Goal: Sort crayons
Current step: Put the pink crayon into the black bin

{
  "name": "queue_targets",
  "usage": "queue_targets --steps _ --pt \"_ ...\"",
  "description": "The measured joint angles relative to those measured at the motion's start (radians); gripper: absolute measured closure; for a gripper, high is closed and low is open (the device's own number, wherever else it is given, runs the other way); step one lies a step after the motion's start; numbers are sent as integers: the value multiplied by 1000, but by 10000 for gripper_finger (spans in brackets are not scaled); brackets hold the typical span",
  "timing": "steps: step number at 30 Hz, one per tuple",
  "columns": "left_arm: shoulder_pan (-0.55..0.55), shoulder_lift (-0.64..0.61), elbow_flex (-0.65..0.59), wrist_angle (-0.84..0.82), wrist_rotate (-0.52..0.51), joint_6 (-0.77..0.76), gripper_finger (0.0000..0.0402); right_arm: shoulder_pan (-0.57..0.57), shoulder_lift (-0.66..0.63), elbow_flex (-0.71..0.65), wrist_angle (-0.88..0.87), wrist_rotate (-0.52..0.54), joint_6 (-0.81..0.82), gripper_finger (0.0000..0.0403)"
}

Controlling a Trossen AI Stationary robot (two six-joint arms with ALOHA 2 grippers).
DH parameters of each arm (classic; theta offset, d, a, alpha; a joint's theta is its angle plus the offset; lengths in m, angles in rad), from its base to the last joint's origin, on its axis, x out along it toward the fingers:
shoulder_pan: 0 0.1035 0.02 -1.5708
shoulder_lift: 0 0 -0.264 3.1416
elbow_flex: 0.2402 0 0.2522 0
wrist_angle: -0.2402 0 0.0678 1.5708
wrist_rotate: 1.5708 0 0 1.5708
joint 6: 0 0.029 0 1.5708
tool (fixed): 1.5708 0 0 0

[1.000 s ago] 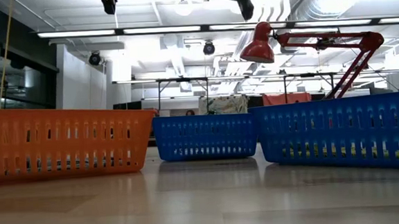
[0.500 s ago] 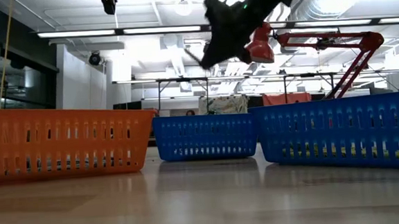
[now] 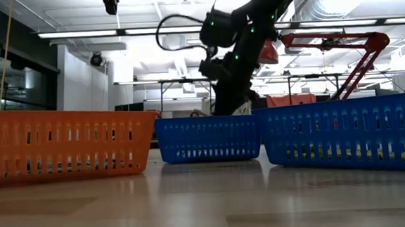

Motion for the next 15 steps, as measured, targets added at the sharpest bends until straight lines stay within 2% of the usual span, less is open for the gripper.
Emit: queue_targets --steps 15 --pt "0 0 0 0 0 0 216 -7 24 -1 12 3 5 375"
